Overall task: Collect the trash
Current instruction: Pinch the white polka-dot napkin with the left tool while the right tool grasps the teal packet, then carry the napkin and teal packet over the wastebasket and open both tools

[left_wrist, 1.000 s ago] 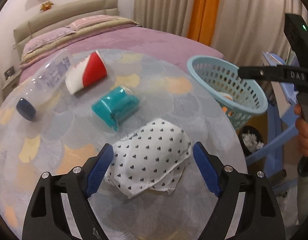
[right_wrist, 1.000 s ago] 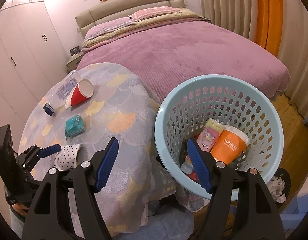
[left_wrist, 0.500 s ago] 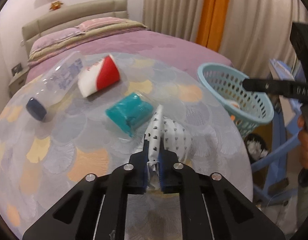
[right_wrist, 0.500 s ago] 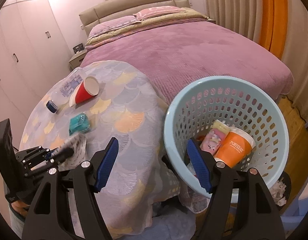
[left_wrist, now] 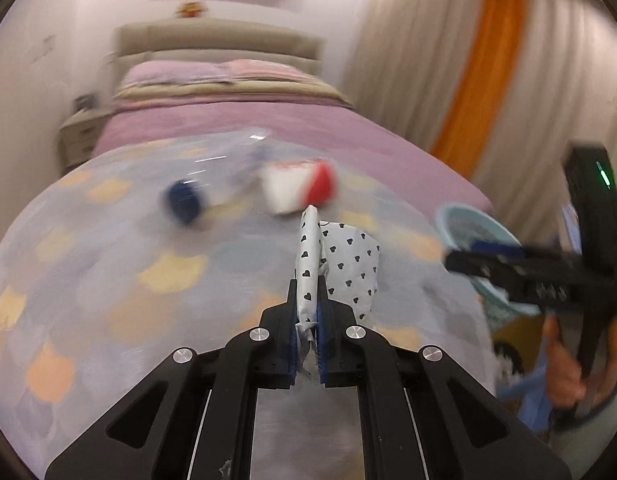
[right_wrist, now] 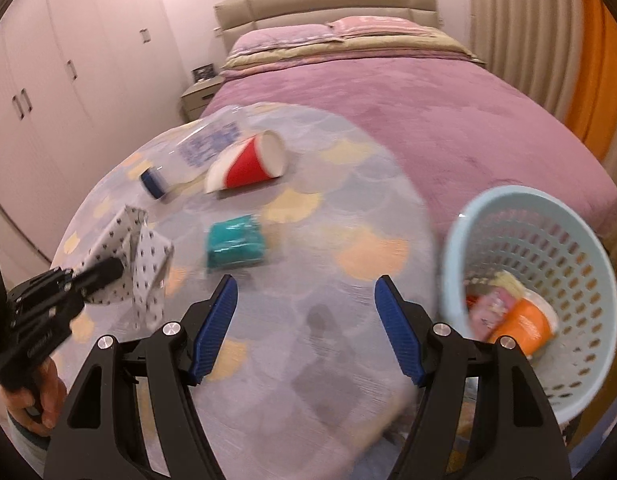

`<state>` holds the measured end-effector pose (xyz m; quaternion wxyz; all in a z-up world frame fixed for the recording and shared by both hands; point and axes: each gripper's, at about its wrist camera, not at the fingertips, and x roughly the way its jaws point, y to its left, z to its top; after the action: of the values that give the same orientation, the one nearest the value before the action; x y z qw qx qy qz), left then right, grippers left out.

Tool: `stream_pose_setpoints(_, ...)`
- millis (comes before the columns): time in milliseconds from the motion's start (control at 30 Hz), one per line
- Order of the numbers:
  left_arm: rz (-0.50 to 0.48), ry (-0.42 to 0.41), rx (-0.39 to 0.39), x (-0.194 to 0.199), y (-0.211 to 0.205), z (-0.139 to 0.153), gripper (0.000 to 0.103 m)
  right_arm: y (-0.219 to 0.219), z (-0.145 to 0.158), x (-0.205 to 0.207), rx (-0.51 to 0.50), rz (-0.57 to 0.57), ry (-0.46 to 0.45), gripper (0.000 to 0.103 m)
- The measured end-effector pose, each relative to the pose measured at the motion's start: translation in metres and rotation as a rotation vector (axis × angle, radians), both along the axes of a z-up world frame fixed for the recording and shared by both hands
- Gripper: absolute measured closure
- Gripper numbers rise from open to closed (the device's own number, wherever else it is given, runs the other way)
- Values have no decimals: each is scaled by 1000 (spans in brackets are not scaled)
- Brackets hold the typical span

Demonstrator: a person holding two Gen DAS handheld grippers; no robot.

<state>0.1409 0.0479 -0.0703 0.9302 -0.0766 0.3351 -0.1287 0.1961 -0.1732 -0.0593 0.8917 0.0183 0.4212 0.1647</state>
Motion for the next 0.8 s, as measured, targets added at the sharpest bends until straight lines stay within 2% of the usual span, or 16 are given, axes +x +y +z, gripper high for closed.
stream_pose_setpoints(100, 91, 8, -47, 0, 21, -9, 98, 19, -7, 7, 1, 32, 5, 36)
stream_pose_setpoints(267, 138, 33, -39, 4, 26, -22, 98, 44, -18, 20, -7, 49, 17, 36)
stream_pose_setpoints(333, 156, 21, -8, 4, 22, -20, 98, 52, -24, 25, 0, 58, 31, 36)
stream_pose_setpoints(433, 153, 14, 2, 2, 22, -19, 98, 62, -31, 31, -4, 66, 44, 36)
stream_pose_setpoints(700, 135, 17, -42, 2, 30, -23, 98, 83, -37, 35, -124, 66, 29, 35)
stream_pose_setpoints(767, 128, 17, -38, 1, 28, -23, 98, 88, -36, 32, -149, 78, 10, 41)
stream_pose_setpoints(800, 125, 15, -34, 1, 27, -23, 98, 88, -37, 32, -150, 83, 5, 52)
